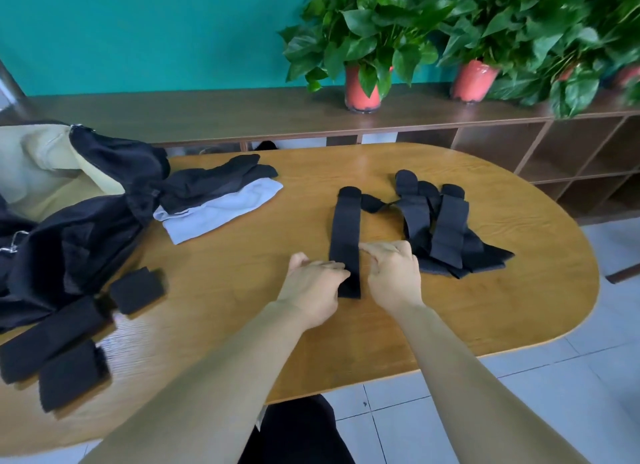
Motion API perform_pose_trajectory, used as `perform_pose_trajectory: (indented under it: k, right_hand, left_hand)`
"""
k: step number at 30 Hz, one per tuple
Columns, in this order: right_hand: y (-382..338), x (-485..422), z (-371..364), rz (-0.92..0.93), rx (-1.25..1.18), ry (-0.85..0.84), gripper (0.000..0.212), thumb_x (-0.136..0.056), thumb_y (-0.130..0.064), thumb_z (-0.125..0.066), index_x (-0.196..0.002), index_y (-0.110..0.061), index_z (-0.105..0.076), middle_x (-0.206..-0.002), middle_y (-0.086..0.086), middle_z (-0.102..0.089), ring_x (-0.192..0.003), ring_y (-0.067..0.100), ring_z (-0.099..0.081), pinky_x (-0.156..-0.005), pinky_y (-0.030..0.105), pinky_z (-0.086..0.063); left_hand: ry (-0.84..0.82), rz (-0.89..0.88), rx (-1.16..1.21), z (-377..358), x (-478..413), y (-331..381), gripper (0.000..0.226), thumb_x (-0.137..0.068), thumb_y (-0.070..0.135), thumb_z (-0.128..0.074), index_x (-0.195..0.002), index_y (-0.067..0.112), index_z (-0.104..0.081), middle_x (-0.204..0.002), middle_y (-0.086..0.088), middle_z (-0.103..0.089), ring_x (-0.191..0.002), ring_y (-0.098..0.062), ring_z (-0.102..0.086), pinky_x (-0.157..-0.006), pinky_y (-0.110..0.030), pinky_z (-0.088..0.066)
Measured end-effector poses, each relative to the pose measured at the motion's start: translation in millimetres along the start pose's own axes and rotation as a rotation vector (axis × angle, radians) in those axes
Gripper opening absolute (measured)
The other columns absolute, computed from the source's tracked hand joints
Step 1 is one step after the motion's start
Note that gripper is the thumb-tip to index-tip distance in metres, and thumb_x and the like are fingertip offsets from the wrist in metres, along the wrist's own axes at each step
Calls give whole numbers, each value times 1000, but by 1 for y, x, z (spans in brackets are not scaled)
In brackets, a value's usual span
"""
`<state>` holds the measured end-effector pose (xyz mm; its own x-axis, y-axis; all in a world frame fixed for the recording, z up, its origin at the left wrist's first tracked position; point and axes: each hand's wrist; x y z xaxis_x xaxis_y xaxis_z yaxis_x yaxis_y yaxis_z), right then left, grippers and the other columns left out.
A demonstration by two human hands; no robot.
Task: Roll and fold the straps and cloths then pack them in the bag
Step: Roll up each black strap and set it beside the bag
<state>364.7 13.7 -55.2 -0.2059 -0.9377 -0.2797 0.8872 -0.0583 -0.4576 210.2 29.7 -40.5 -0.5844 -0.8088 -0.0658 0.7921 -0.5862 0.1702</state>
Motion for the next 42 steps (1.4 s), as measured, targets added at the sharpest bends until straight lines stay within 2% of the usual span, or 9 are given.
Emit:
perform_pose_trajectory:
  k: [10,18,20,23,26,30,34,38,42]
  right_hand:
    - [-26,25,-4,48,22,-87,41,-95,-7,-43,-128,-24,-59,-123,-7,-62,-117,17,-38,-86,28,-31]
    - [-39,37,0,33,43,-106,37,-97,-13,-42,-128,-23,-60,-124,-5,-62,-121,17,-36,-93,31,-32]
    - [-39,33,2,29,48,-88,38,-97,-12,-42,-128,-23,-60,-122,-4,-63,-121,18,-36,-93,32,-32]
    - [-36,20,6,39,101,-38,40,-94,-9,-43,-129,-22,-58,-121,-2,-62,-121,20,-36,-92,33,-30]
    - [-37,2,11,67,254,-40,46,-91,-8,-43,-135,-19,-50,-133,-2,-54,-127,23,-31,-98,37,-27]
    - [-36,-22,6,94,521,-135,48,-90,-15,-43,-138,-12,-38,-148,5,-35,-143,28,-10,-109,44,-18]
    - [-29,-42,-9,54,717,-275,56,-94,-22,-33,-148,-12,-21,-156,13,-18,-144,33,13,-114,54,4]
    - [-20,-52,-20,-44,752,-351,55,-99,-31,-25,-151,-15,-16,-154,13,-24,-146,34,1,-112,57,12]
    - [-19,-58,-24,-133,718,-346,54,-98,-30,-28,-149,-16,-19,-149,12,-32,-139,35,-24,-113,58,5]
  left_hand:
    - [-17,27,-4,14,61,-12,47,-94,7,-40,-132,32,-54,-143,14,-46,-129,-5,-41,-99,-32,-7]
    - [3,-18,13,29,86,-12,50,-88,-2,-40,-122,30,-59,-113,14,-63,-104,-11,-53,-92,-32,-12]
    - [62,-24,-4,34,78,-15,43,-92,1,-40,-117,30,-61,-115,13,-62,-103,-13,-53,-90,-31,-13]
    - [93,-19,-8,42,59,-20,37,-99,11,-38,-128,28,-54,-135,13,-52,-120,-15,-46,-95,-32,-11]
    - [35,-16,-43,46,34,-22,45,-102,16,-35,-146,26,-34,-155,8,-28,-141,-11,-25,-109,-36,-8]
    - [-86,-4,-93,39,2,-23,59,-98,8,-34,-153,21,-13,-161,3,-8,-146,-8,-7,-115,-38,0]
    - [-220,9,-153,28,-17,-27,64,-96,8,-31,-154,18,-4,-161,0,-1,-147,-9,-3,-116,-40,6]
    - [-295,49,-212,17,-17,-31,58,-99,15,-28,-153,17,-8,-161,-1,-3,-147,-10,-5,-116,-42,2]
    - [-284,75,-260,15,-11,-31,57,-99,18,-28,-153,15,-11,-161,-3,-7,-147,-12,-10,-114,-43,-1]
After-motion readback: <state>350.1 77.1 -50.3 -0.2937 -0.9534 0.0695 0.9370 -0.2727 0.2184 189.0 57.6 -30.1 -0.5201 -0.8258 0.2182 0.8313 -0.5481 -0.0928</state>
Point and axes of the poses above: each hand's wrist, its own x-axis away from the middle knuckle, its own z-axis out of the back of the hand, y = z × x
